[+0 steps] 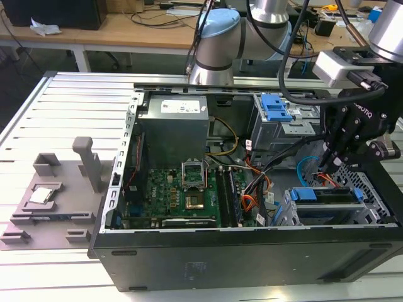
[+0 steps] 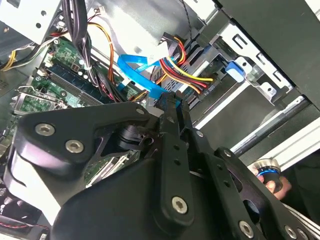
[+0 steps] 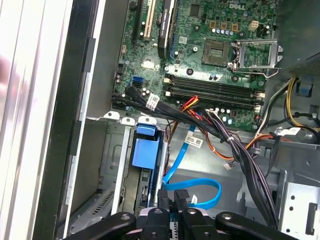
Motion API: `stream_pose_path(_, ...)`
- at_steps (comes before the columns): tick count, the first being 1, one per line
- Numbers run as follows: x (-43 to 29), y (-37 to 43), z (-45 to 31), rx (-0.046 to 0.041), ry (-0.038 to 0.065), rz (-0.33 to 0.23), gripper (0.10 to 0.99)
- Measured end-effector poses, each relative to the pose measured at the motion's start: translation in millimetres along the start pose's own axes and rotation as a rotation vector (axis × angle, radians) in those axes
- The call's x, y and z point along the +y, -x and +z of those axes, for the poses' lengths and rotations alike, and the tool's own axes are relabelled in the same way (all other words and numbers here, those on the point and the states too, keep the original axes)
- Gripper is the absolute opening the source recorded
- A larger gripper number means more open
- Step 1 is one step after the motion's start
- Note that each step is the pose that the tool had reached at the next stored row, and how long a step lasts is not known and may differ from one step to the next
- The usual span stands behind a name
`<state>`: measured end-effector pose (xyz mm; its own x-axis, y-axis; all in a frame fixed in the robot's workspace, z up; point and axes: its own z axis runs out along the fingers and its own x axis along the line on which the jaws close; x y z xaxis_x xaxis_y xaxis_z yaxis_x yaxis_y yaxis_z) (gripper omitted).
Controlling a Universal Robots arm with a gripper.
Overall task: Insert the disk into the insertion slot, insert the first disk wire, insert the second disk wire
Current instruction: 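Insert the second disk wire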
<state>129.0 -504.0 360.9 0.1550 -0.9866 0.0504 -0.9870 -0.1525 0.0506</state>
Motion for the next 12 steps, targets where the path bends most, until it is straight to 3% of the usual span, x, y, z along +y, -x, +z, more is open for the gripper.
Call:
stream_pose_path(1, 0.1, -0.4, 0.0, 0.0000, 0.000, 0.000, 0.165)
stream_pose_path(2, 1.4, -8.2, 0.7, 0.0012, 0.000, 0.000, 0.165)
stream_pose_path(4, 2.5, -15.0, 2.9, 0.0011, 0.000, 0.003, 0.165)
stream_pose_path(9, 2.3, -15.2, 7.7, -0.0015, 0.004, 0.070, 0.165)
stream_pose_path(12, 3.0, -19.6, 8.8, -0.0015, 0.004, 0.080, 0.165)
